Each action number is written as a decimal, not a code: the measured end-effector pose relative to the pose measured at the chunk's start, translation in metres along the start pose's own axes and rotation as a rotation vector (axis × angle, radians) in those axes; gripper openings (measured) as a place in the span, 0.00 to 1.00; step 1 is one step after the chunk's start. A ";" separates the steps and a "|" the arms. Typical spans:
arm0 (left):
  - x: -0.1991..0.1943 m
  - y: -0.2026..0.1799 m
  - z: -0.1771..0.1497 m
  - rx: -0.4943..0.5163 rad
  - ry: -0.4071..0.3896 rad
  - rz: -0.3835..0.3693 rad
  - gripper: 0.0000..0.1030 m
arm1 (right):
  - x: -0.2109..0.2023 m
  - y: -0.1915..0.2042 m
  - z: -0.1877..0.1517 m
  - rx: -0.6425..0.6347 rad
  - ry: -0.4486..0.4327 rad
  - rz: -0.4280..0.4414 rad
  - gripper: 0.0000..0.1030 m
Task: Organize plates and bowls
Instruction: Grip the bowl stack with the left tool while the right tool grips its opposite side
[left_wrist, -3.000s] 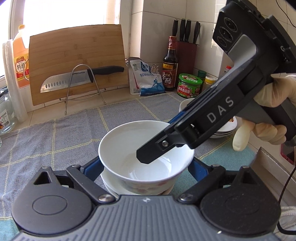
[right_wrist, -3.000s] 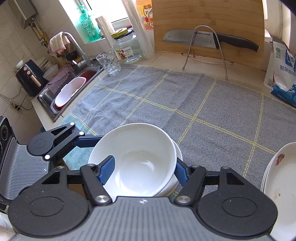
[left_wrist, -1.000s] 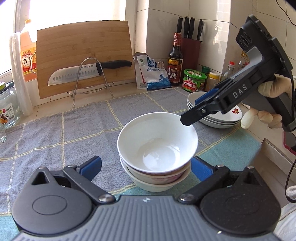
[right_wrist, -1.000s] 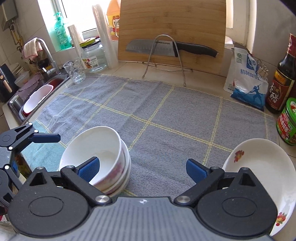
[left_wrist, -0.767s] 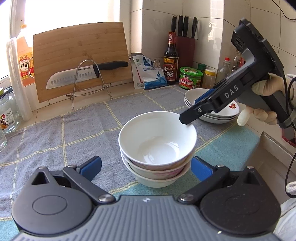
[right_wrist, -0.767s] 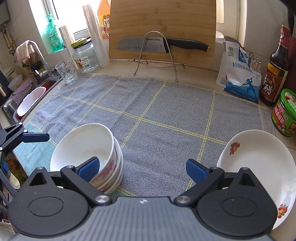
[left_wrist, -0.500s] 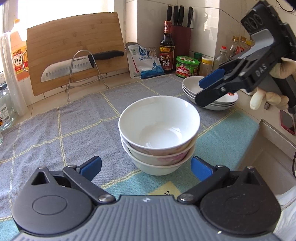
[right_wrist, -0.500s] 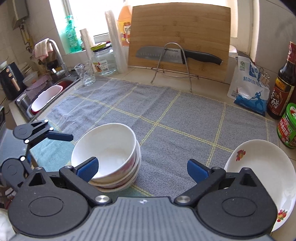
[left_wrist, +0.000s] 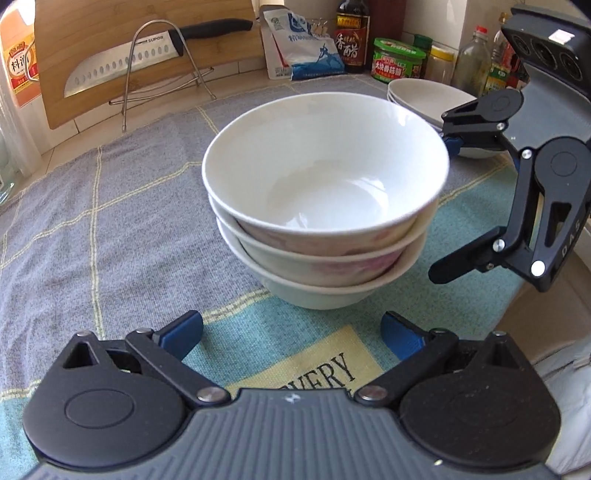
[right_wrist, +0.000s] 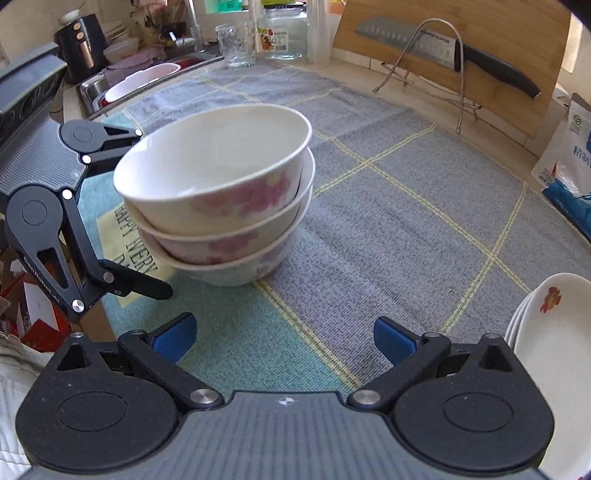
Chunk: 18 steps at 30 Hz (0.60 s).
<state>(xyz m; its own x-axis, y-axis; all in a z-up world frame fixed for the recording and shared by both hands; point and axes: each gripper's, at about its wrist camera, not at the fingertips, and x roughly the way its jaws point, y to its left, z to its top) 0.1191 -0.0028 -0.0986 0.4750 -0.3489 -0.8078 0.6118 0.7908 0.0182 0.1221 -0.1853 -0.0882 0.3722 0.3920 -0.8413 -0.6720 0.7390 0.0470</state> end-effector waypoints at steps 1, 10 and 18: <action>0.000 0.000 0.000 -0.012 -0.001 0.001 1.00 | 0.003 -0.001 -0.002 -0.011 0.004 0.002 1.00; 0.001 -0.001 -0.004 -0.020 -0.042 0.009 1.00 | 0.005 -0.007 -0.009 -0.087 -0.034 -0.016 1.00; 0.001 0.005 -0.006 0.038 -0.079 -0.041 0.99 | 0.004 -0.005 -0.011 -0.052 -0.064 -0.042 1.00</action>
<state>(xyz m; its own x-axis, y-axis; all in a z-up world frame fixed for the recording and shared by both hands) 0.1190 0.0036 -0.1030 0.4968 -0.4207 -0.7591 0.6544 0.7561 0.0093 0.1199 -0.1938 -0.0980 0.4398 0.3968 -0.8057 -0.6869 0.7266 -0.0171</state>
